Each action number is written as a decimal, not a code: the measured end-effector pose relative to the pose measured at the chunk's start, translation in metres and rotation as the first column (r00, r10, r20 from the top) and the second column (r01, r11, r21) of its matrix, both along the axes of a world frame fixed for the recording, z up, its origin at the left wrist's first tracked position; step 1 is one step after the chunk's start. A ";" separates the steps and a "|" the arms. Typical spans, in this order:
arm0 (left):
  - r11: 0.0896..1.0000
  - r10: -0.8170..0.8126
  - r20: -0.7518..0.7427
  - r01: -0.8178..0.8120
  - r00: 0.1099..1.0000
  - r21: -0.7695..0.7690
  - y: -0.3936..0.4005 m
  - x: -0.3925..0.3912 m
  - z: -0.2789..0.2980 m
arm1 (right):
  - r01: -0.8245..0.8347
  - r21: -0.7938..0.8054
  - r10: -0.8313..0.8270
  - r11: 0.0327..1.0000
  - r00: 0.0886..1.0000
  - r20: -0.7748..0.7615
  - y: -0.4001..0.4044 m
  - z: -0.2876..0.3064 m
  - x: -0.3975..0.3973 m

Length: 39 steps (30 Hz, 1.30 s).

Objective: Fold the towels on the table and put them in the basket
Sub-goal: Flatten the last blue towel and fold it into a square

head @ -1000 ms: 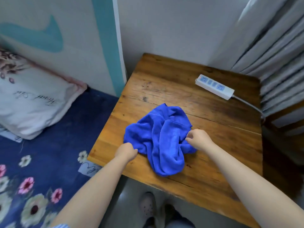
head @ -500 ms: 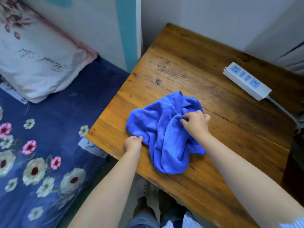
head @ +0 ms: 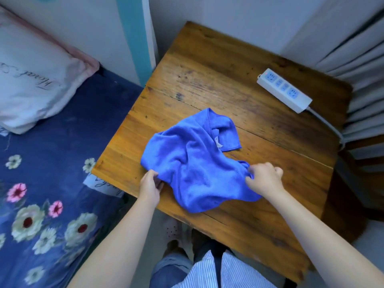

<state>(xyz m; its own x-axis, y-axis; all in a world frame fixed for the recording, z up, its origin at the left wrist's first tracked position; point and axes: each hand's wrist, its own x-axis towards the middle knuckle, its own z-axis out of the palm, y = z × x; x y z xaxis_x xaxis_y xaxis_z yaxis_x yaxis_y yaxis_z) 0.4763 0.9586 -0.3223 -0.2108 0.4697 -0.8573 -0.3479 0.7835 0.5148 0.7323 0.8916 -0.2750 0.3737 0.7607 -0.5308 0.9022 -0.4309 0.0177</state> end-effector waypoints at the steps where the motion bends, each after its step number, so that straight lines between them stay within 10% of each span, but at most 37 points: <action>1: 1.000 0.025 0.060 -0.025 0.998 -0.001 0.000 -0.001 0.002 | 0.023 0.106 -0.022 0.994 1.000 -0.016 0.011 0.001 -0.004; 10: 1.000 -0.003 0.060 0.004 0.998 -0.011 -0.007 -0.008 0.008 | 0.073 -0.058 -0.077 0.996 0.995 -0.068 0.057 -0.022 -0.021; 15: 0.994 -0.092 -0.198 0.100 0.976 0.033 -0.011 -0.014 0.008 | 0.082 0.078 -0.075 0.994 0.993 -0.095 0.049 -0.024 -0.028; 19: 0.898 -0.288 -0.546 0.420 0.787 0.133 0.002 -0.014 0.024 | 0.340 0.286 -0.296 0.896 0.937 -0.187 0.050 0.004 -0.002; 23: 0.520 -0.523 -0.630 0.800 0.575 0.299 0.022 0.010 0.038 | 0.570 0.317 -0.525 0.758 0.822 -0.222 0.045 0.027 0.032; 25: 0.077 -0.786 -0.608 0.993 0.115 0.089 0.019 0.026 0.031 | 0.589 0.205 -0.570 0.782 0.808 -0.150 0.033 0.025 0.039; 27: -0.097 -0.822 -0.559 0.994 -0.112 -0.056 0.005 0.039 0.020 | 0.590 0.099 -0.585 0.802 0.808 -0.076 0.017 0.017 0.041; 33: 0.830 -0.404 -0.563 0.547 0.721 0.105 -0.020 0.051 0.019 | 0.523 0.050 -0.521 0.851 0.852 -0.044 0.001 -0.001 0.036; 39: 0.870 -0.414 -0.361 0.480 0.836 0.112 -0.001 0.047 0.010 | 0.474 0.077 -0.463 0.877 0.878 -0.120 0.014 -0.007 0.039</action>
